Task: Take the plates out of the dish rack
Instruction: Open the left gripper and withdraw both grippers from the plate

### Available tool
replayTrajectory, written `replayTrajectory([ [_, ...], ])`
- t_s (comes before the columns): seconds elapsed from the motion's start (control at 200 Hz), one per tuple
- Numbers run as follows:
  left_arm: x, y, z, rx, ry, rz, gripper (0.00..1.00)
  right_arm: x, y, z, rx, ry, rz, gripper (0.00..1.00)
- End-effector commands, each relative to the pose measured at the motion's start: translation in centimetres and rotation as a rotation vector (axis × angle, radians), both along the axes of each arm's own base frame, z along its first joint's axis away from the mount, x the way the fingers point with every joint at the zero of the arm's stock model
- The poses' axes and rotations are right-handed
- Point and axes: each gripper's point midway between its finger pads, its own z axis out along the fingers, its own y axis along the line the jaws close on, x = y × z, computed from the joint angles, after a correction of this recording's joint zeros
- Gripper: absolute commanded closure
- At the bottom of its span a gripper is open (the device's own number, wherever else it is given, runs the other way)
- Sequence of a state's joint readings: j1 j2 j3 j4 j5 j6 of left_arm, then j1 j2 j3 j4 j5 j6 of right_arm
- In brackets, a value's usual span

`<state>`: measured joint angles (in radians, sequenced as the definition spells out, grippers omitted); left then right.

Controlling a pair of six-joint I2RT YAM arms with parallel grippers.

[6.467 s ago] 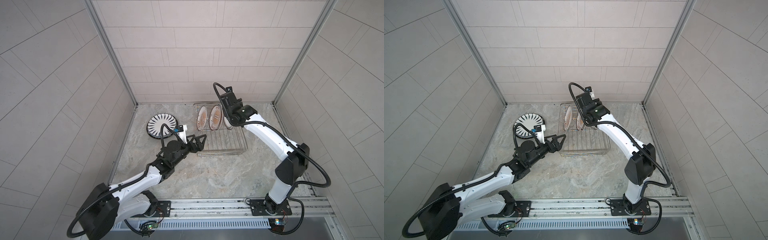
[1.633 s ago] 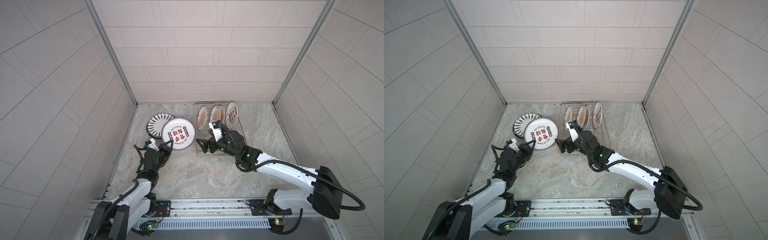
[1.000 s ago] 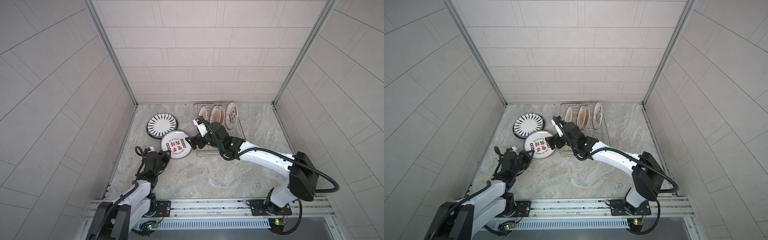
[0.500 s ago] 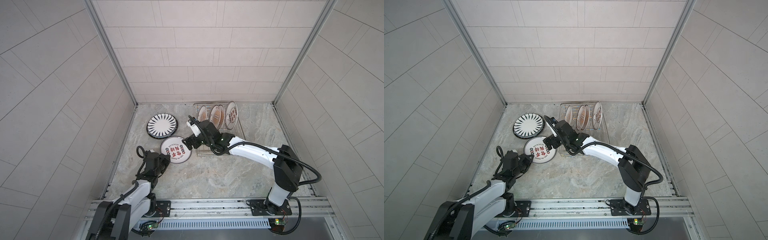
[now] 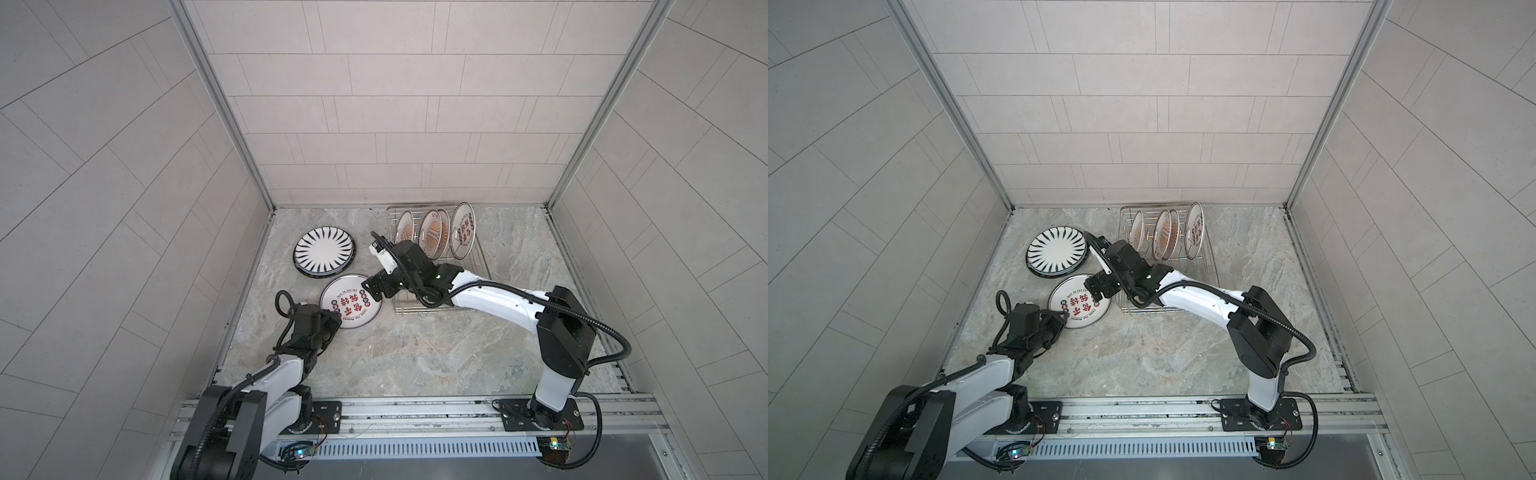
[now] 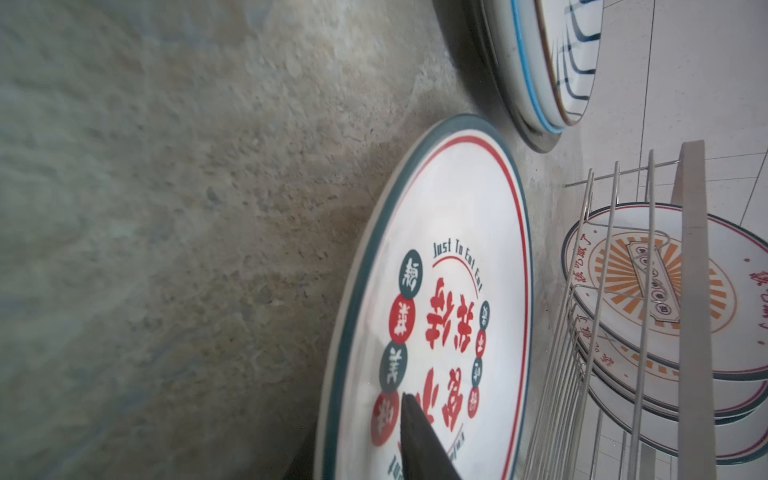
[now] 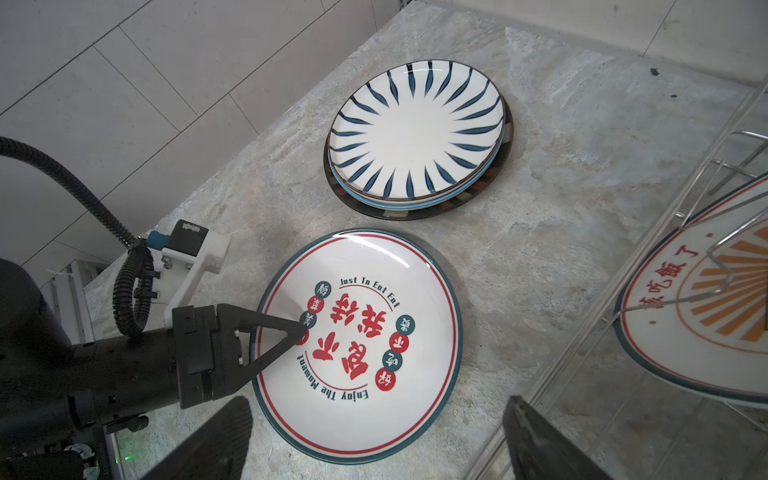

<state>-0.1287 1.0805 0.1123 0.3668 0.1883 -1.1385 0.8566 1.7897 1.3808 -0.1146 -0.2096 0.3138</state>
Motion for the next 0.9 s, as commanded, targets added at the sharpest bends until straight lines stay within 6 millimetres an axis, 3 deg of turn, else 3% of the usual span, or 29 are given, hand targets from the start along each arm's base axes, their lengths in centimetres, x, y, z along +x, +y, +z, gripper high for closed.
replayTrajectory([
  [0.0, 0.8, 0.5, 0.2, 0.021, -0.009, 0.021, 0.68, -0.1, 0.6, 0.3, 0.001, -0.001, 0.018, 0.04],
  [0.25, 1.0, 0.5, -0.2, 0.02, 0.017, 0.025, 0.65, -0.1, 0.5, 0.3, -0.002, -0.002, 0.016, 0.04],
  [0.46, 0.2, 2.1, -0.8, 0.08, 0.065, 0.092, 0.53, -0.1, 0.5, 0.3, -0.002, -0.003, 0.016, 0.04],
  [0.661, -0.3, 3.5, -0.1, 0.142, 0.059, 0.135, 0.43, 0.0, 0.5, 0.8, 0.0, -0.009, 0.015, 0.04],
  [0.696, -0.5, 3.7, 0.0, 0.155, 0.061, 0.144, 0.37, 0.0, 0.5, 0.8, -0.001, -0.009, 0.015, 0.04],
  [0.841, -1.1, 4.6, 1.2, 0.212, 0.036, 0.152, 0.35, 0.0, 0.2, 1.2, -0.007, -0.02, 0.012, 0.04],
  [0.896, -1.4, 5.0, 1.6, 0.222, 0.024, 0.17, 0.28, -0.1, 0.0, 1.4, -0.013, -0.027, 0.01, 0.04],
])
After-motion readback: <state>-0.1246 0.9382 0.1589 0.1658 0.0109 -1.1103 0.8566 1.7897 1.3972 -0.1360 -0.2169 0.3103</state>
